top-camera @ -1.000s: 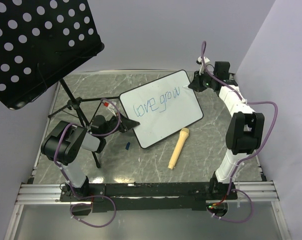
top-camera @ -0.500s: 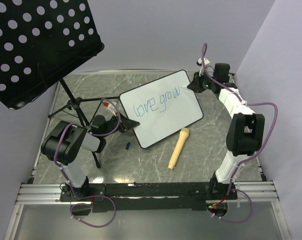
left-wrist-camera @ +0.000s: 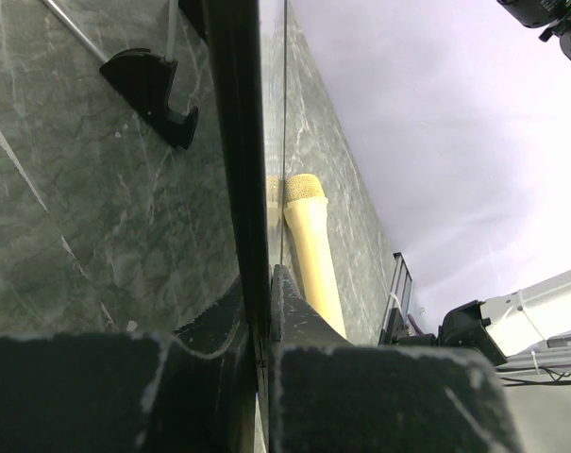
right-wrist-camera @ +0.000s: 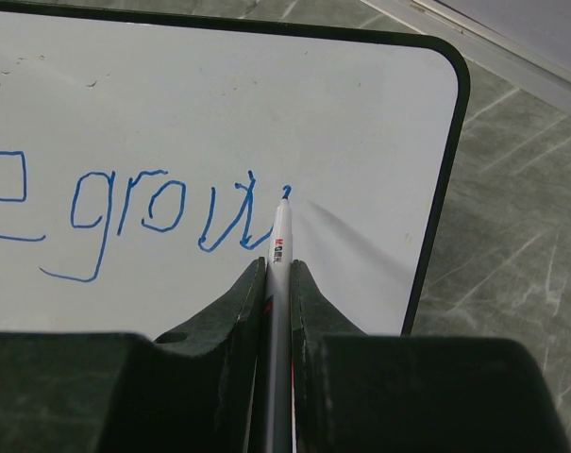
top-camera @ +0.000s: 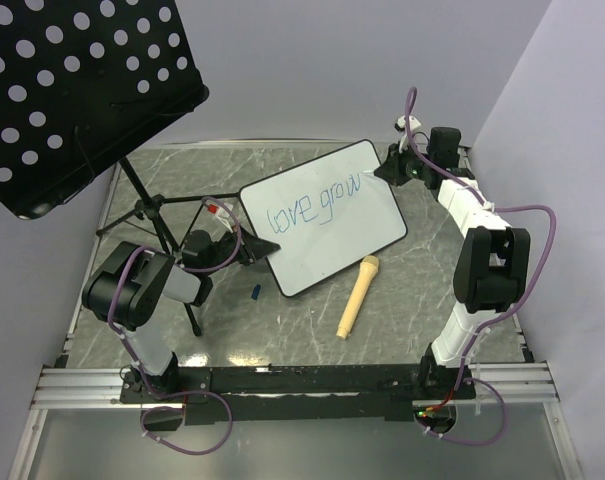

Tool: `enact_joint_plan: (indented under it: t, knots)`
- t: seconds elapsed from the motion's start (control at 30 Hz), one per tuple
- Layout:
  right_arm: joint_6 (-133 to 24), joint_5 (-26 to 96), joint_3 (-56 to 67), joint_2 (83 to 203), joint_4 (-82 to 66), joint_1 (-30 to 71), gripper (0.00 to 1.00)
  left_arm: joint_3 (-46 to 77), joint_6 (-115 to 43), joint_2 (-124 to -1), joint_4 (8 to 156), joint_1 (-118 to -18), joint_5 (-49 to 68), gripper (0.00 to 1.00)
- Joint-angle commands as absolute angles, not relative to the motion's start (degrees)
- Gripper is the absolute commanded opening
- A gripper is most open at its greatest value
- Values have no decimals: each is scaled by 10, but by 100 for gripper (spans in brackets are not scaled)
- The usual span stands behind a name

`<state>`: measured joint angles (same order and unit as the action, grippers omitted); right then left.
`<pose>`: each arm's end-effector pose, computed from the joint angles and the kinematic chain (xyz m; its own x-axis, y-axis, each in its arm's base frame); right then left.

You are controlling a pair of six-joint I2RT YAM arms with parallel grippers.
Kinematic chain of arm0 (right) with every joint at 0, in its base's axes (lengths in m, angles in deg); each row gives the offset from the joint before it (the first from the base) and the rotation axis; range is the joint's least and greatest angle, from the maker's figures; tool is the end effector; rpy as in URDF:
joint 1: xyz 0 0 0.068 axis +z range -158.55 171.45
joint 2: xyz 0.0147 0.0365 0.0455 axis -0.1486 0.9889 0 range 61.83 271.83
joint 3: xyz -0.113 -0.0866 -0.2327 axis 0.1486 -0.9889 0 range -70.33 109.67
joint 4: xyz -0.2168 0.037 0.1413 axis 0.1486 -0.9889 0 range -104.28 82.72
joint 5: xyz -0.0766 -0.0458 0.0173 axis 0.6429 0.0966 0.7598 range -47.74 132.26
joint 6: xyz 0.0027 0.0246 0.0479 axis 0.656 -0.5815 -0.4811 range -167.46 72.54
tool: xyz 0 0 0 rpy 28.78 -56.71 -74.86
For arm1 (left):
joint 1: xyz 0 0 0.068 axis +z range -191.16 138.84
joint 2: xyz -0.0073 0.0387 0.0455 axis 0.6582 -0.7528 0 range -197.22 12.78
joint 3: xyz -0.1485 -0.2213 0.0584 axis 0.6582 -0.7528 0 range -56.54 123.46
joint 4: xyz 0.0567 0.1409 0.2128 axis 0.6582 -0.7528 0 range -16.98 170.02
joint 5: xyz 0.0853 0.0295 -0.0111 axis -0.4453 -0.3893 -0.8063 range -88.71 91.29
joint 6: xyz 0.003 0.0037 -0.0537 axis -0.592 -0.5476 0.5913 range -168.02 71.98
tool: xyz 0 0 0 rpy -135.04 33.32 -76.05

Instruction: Write a sentence on the whiteboard

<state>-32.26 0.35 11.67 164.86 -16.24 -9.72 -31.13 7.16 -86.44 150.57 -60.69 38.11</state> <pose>0.4171 0.0152 0.2886 -0.3344 -0.1883 -0.9234 -0.6745 0.7322 0.0950 0.2667 -0.1173 0.1497 -0.7132 -0.4444 -0.5422 0.4308 0.3323 -0.8390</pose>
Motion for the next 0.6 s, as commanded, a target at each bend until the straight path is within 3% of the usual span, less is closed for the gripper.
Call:
enact_joint_plan:
  t: [0.0, 0.57]
  knots:
    - [-324, -18, 109, 1608, -124, -103, 0, -304, 44, -853, 1643, -609, 416, 1]
    - [-309, -18, 66, 1608, -49, -104, 0, -305, 52, -852, 1647, -609, 415, 1]
